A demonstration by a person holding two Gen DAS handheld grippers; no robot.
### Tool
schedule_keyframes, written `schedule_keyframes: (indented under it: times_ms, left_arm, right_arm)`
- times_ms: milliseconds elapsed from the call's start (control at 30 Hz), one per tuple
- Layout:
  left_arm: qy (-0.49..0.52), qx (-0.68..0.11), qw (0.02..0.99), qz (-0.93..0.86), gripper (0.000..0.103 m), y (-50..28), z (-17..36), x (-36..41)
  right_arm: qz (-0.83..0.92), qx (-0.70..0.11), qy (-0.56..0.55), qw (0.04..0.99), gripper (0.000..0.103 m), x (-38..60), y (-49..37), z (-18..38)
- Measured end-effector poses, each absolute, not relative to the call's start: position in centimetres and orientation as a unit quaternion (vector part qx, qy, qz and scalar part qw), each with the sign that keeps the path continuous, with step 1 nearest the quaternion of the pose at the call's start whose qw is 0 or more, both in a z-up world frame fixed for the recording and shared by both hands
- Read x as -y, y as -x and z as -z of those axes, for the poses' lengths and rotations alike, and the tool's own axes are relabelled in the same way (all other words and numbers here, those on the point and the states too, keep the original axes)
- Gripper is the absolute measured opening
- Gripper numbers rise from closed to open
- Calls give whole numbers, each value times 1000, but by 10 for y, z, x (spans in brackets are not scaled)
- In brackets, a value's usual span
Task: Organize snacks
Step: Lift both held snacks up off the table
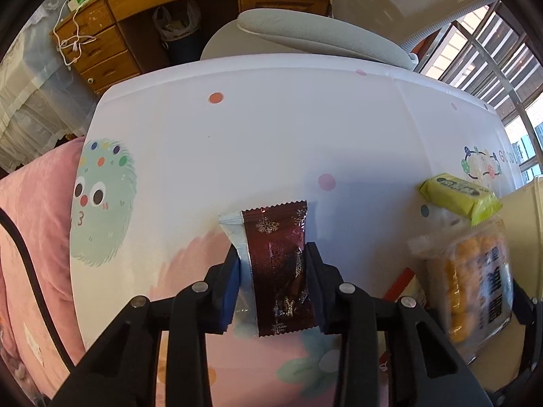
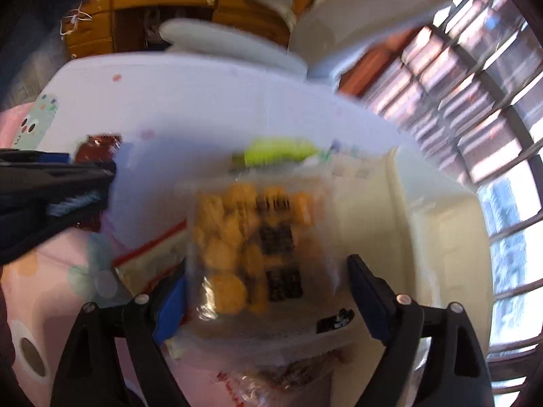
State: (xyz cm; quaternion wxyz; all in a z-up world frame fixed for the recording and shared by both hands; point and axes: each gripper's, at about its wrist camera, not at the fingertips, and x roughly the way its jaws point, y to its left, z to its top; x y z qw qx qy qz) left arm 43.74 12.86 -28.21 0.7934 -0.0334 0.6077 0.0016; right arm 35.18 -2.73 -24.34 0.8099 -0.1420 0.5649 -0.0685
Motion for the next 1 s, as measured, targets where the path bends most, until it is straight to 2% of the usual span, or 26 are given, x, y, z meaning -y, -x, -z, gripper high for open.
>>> schedule_keyframes:
  times_ms: [500,1000]
  left_arm:
    - [42,-601,798,-7,33,-409,252,-141]
    - [50,-609,792,-22,33,-320,230,-166]
  right_arm:
    - [56,-603,93,790,81,33,-348,239]
    - [6,-664,19,747,81,22,-306,242]
